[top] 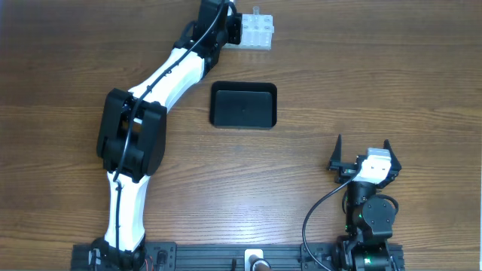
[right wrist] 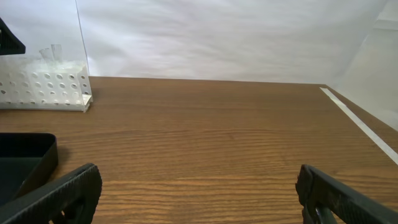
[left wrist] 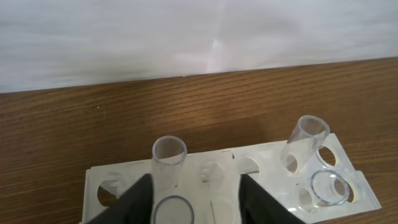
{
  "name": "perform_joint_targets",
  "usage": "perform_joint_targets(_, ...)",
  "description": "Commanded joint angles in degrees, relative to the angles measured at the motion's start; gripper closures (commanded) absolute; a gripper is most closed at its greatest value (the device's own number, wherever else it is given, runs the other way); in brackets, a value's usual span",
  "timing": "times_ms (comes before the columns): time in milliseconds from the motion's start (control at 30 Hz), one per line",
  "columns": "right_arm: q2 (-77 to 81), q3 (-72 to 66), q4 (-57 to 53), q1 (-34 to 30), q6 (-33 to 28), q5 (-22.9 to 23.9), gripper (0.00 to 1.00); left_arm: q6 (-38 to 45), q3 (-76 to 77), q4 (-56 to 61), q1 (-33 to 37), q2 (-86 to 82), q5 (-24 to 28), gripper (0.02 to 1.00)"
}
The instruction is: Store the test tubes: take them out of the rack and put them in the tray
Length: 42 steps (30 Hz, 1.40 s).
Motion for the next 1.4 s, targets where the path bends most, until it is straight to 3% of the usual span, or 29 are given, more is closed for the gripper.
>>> perform_joint_targets(33,-0.5,-0.28,-0.24,-0.26,0.15,-0.09,0.009,-0.66,1.33,0.15,-0.07,0.74,-0.48,0.66)
perform_joint_targets(167,-0.5,-0.28,-0.24,-0.26,0.15,-0.09,0.007,-0.68,1.33,0.15,-0.07,0.74,-0.48,0.737)
perform_joint_targets(533,-0.5,-0.28,-0.24,-0.26,0.15,-0.09,0.009,-0.66,1.33,0.15,-0.11,0.72,-0.48,0.812)
perform_joint_targets(1400,-0.5,-0.28,-0.24,-0.26,0.15,-0.09,0.007,-0.63,1.33,0.13,-0.13,-6.05,-0.48,0.919)
